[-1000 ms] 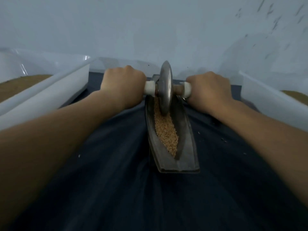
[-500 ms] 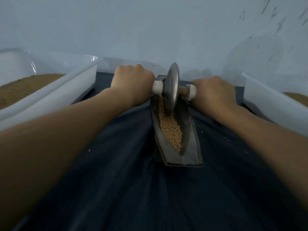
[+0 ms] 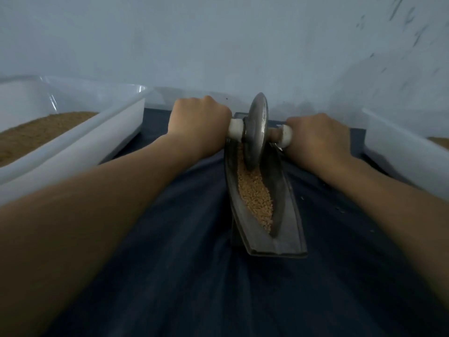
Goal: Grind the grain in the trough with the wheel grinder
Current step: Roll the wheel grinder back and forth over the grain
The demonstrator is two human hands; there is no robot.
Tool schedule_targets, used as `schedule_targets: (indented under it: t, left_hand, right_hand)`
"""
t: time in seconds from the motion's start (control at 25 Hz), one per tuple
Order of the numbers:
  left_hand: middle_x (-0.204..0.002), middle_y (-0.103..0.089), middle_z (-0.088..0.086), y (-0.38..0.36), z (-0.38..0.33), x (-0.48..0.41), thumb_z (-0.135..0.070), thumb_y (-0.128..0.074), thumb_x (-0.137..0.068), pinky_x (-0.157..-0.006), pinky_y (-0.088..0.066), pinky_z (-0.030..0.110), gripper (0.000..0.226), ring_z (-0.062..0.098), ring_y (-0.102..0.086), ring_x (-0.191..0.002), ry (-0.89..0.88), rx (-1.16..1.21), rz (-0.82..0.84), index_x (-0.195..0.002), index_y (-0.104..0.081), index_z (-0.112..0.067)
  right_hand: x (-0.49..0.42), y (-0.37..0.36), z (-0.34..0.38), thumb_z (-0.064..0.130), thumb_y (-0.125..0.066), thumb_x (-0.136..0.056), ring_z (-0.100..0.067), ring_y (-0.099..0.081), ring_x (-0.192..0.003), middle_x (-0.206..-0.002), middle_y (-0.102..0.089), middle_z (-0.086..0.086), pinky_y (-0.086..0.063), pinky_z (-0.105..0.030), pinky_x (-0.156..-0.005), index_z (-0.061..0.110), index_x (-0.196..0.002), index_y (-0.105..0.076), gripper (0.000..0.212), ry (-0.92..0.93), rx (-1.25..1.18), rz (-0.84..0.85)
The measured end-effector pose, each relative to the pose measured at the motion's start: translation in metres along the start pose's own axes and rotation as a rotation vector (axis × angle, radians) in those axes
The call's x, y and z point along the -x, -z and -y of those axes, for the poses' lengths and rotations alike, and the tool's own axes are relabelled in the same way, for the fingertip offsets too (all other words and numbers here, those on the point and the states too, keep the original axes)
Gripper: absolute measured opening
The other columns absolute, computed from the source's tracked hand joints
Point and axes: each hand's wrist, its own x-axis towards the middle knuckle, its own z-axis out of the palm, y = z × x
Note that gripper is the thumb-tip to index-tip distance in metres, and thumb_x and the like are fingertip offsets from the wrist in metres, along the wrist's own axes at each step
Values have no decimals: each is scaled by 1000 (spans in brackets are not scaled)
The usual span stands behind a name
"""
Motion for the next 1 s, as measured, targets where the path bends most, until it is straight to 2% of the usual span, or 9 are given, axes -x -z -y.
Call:
schedule_targets:
  t: [0.16,0.24,0.32,0.44,0.52,0.72,0.84,0.92,1.0]
  left_hand:
    - [-52,-21,-3,8,8,57,-23,-69,-65,-47,-13,20,25,23,-31,-41,-147,-54,-225,-64,-44,-26]
    - [-51,-20,-3,6,10,52,-20,-68,-60,-50,-7,18,30,18,-20,-42,-103,-53,-234,-62,-39,-25]
    - [-54,-34,2,4,4,36,-16,-67,-72,-47,-18,23,18,24,-38,-45,-81,-109,-149,-68,-50,-21]
    - [-88,-60,8,1,-4,-5,-18,-55,-91,-61,-38,34,12,34,-64,-81,-42,-71,-43,-99,-63,-21]
    - [-83,-58,7,5,0,-2,-20,-58,-89,-58,-36,34,10,34,-64,-79,-91,-83,-53,-97,-63,-22]
    - [-54,-33,-9,-11,25,45,-44,-62,-70,-47,-16,21,18,24,-44,-41,-203,-2,-187,-71,-49,-31]
    - [-66,-40,-5,-12,13,8,-38,-61,-85,-54,-34,32,10,26,-52,-60,-34,10,-42,-88,-63,-29]
    - [-80,-53,1,-6,2,-16,-32,-59,-89,-61,-39,35,15,26,-54,-71,14,7,19,-100,-66,-25]
    - [-78,-50,-1,-3,6,-12,-31,-59,-87,-61,-40,35,11,24,-52,-70,-57,4,32,-96,-65,-28]
  right_hand:
    - [66,1,-23,45,-62,-73,-22,-37,-42,-51,-34,12,-29,-20,-44,30,-72,-51,18,177,49,-243]
    - [66,-3,-28,49,-58,-74,-22,-36,-40,-50,-30,14,-29,-18,-44,33,-72,-51,17,167,37,-256]
    - [40,-5,-15,45,-57,-83,-23,-40,-50,-55,-38,11,-27,-23,-47,36,-71,-48,18,69,17,-179]
    - [3,-5,0,47,-58,-92,-25,-51,-70,-74,-55,3,-39,-31,-59,30,-82,-59,20,-35,-39,-5]
    - [6,-3,-8,41,-59,-91,-25,-56,-71,-76,-58,4,-40,-31,-59,29,-83,-59,14,-3,-53,35]
    - [50,-4,-26,39,-57,-68,-19,-25,-42,-51,-23,11,-15,-18,-47,28,-70,-43,18,206,125,-311]
    - [4,2,-10,45,-65,-83,-25,-55,-62,-67,-52,6,-34,-27,-52,28,-78,-58,19,94,52,-86]
    - [-14,1,-3,50,-64,-89,-27,-59,-80,-86,-63,0,-41,-31,-63,28,-91,-65,22,-8,-9,49]
    - [-2,1,-8,49,-61,-90,-24,-55,-73,-82,-62,2,-41,-31,-60,29,-87,-62,20,10,6,35]
